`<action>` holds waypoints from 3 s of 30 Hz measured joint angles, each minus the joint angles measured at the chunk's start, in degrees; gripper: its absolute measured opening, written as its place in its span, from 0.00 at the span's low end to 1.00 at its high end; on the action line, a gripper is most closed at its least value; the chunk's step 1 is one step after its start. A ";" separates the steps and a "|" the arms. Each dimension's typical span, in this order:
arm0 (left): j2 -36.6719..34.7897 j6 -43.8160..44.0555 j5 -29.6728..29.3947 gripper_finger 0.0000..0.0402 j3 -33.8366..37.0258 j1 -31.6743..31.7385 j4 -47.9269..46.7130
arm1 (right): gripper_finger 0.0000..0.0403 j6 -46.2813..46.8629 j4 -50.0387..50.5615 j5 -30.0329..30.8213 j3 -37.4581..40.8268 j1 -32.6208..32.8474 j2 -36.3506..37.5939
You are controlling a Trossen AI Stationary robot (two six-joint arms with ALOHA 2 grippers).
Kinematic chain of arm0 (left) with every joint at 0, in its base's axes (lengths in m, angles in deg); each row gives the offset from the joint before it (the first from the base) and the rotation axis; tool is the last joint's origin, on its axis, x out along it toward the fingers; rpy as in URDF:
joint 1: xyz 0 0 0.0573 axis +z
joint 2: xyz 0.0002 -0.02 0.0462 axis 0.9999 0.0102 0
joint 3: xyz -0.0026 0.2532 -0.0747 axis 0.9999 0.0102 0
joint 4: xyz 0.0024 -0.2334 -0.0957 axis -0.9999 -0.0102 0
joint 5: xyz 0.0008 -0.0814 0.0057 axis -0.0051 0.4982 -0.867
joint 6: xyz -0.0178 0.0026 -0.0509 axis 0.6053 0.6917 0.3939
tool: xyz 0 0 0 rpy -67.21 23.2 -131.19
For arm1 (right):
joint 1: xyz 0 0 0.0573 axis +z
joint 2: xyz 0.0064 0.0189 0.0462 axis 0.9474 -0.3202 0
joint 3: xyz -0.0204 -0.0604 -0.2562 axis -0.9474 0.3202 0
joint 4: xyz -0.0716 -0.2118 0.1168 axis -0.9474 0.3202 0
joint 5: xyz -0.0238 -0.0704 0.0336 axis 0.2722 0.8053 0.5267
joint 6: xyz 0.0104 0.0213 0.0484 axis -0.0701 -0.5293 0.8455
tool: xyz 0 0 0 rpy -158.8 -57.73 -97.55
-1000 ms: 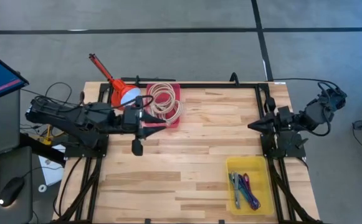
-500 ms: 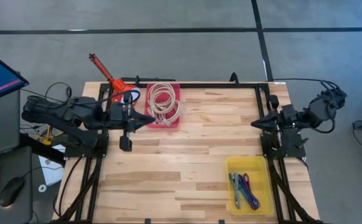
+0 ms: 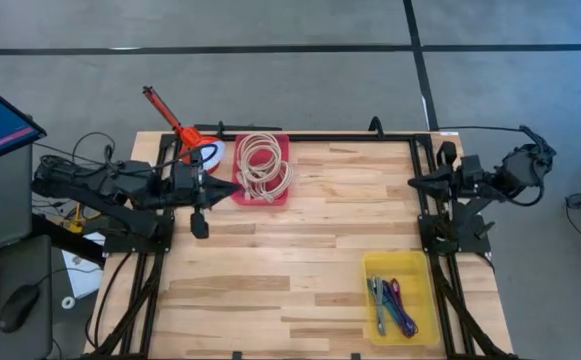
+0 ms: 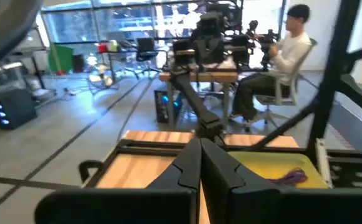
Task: Pick & Place USB Port
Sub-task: Return to Home Position
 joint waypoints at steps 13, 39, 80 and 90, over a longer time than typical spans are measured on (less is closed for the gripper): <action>-11.76 -2.64 2.25 0.01 7.93 -0.17 0.57 | 0.00 0.16 5.09 -6.09 0.00 0.13 7.86; -21.85 -3.81 5.30 0.01 20.89 -0.15 12.11 | 0.00 -6.23 -8.55 -17.40 5.48 0.11 8.17; -22.68 -6.77 5.70 0.01 20.83 -0.13 13.85 | 0.00 -11.88 -26.51 -39.36 9.33 -30.79 0.17; -22.59 -7.81 4.22 0.01 20.80 4.84 14.44 | 0.00 -10.33 -23.94 -40.82 9.31 -34.23 -0.83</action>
